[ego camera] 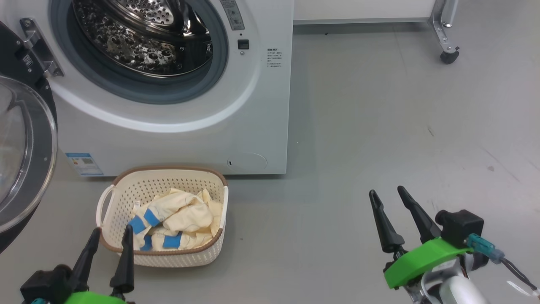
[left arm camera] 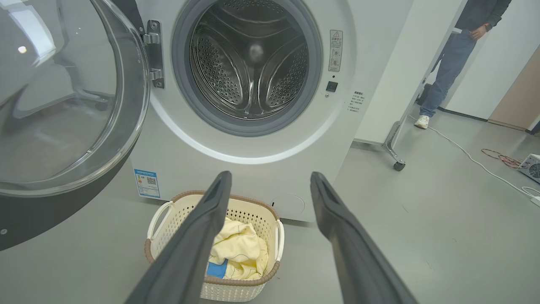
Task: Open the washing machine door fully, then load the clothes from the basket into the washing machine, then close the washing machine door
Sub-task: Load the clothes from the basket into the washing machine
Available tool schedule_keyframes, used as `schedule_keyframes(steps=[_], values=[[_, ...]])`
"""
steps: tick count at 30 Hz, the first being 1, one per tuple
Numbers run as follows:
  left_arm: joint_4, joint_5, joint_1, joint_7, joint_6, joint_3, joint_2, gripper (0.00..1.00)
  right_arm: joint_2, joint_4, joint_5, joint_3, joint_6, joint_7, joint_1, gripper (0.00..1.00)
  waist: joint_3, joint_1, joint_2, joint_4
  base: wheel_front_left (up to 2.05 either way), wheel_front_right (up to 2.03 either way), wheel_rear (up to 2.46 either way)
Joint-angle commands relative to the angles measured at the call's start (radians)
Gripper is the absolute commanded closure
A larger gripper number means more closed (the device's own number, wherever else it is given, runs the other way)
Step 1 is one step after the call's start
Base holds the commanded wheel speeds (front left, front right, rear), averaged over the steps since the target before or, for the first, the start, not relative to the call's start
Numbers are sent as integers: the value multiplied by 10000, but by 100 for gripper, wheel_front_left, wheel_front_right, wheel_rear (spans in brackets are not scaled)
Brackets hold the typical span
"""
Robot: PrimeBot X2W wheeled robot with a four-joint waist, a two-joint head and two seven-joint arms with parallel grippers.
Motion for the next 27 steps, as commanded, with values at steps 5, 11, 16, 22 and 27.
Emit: schedule_keyframes(steps=[5,11,16,22,27], values=[[-136,320,-501,-134,-30,455,123,0,-12,-289,-41,148,2,-87,-279,0,27,0,-1,18,0,0,0],[-56,343,-513,-139,-177,460,27,0,-19,-286,-48,148,2,-95,-259,0,64,0,-1,27,0,0,0],[-10,342,-531,-140,-279,484,4,0,-9,-297,-2,209,2,-97,-260,0,86,0,-1,34,0,0,0],[44,329,-536,-141,-353,492,-27,0,-13,-285,-6,196,2,-110,-250,0,76,0,-1,53,0,0,0],[74,298,-535,-142,-379,503,-49,0,-5,-248,-15,192,2,-126,-248,0,53,0,-1,75,0,0,0]])
